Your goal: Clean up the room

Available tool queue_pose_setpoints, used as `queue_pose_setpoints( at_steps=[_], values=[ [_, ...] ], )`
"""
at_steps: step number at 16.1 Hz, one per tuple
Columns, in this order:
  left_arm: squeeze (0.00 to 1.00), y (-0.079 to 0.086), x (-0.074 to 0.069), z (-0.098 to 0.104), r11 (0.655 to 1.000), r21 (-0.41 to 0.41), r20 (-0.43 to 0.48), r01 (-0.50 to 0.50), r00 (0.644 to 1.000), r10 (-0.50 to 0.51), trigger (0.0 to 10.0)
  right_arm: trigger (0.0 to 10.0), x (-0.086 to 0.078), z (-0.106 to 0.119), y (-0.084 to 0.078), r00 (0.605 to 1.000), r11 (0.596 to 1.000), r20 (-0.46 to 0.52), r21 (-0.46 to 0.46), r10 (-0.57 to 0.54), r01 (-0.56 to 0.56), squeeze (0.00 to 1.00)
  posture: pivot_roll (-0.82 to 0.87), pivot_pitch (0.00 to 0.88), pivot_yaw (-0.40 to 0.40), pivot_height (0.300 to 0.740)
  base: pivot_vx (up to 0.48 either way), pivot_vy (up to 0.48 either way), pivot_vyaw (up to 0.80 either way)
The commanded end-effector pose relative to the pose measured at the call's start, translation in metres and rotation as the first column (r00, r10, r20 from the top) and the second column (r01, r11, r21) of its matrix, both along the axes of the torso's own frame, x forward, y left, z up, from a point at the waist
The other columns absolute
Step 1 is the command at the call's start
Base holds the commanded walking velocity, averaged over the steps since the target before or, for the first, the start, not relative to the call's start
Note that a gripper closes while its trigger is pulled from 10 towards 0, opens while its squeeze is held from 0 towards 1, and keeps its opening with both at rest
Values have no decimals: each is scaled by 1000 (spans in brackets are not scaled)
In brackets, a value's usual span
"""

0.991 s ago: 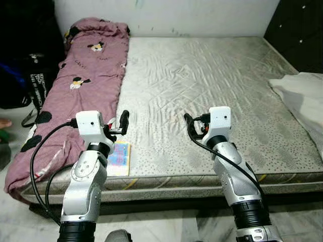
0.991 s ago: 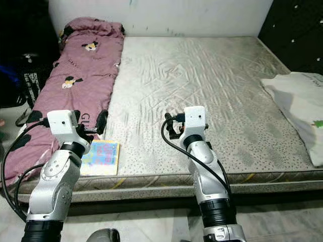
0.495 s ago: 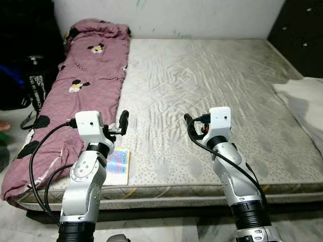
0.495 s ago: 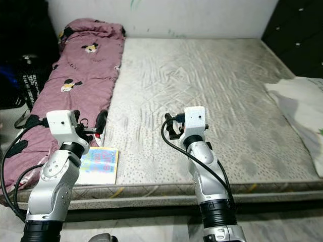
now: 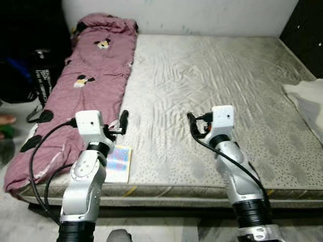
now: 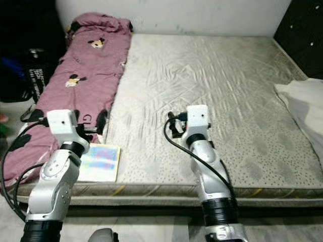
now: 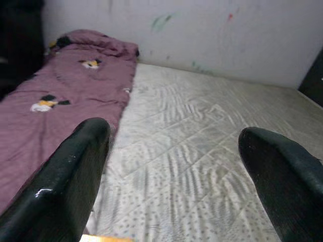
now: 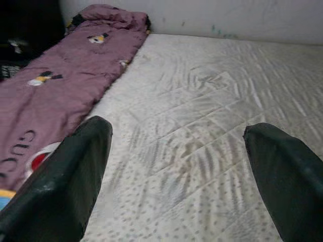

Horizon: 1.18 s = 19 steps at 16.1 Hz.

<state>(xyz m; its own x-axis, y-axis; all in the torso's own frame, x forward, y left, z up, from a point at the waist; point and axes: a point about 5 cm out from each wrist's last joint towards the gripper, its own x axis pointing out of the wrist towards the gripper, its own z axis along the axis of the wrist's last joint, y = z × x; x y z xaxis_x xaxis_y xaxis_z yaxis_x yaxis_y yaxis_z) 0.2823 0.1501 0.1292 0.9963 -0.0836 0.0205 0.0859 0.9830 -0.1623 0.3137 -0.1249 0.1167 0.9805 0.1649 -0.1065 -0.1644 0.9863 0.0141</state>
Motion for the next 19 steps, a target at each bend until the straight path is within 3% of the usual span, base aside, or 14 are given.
queue_pose_setpoints(
  at_steps=[1,7,19],
  values=[
    [0,3,0,0,1000,13,-2,-16,1000,16,10000,10000,1,3,-2,1000,1000,14,1,-6,6,0,7,0,-12,740,0,0,0],
    [0,1,1,0,1000,-16,-6,-13,1000,13,10000,10000,1,2,-3,1000,1000,6,8,-11,11,0,8,0,-12,740,0,0,0],
    [0,1,2,0,1000,-28,-18,-8,1000,8,10000,10000,2,2,-1,1000,1000,3,3,-2,2,0,8,0,-9,740,0,470,0]
  ],
)
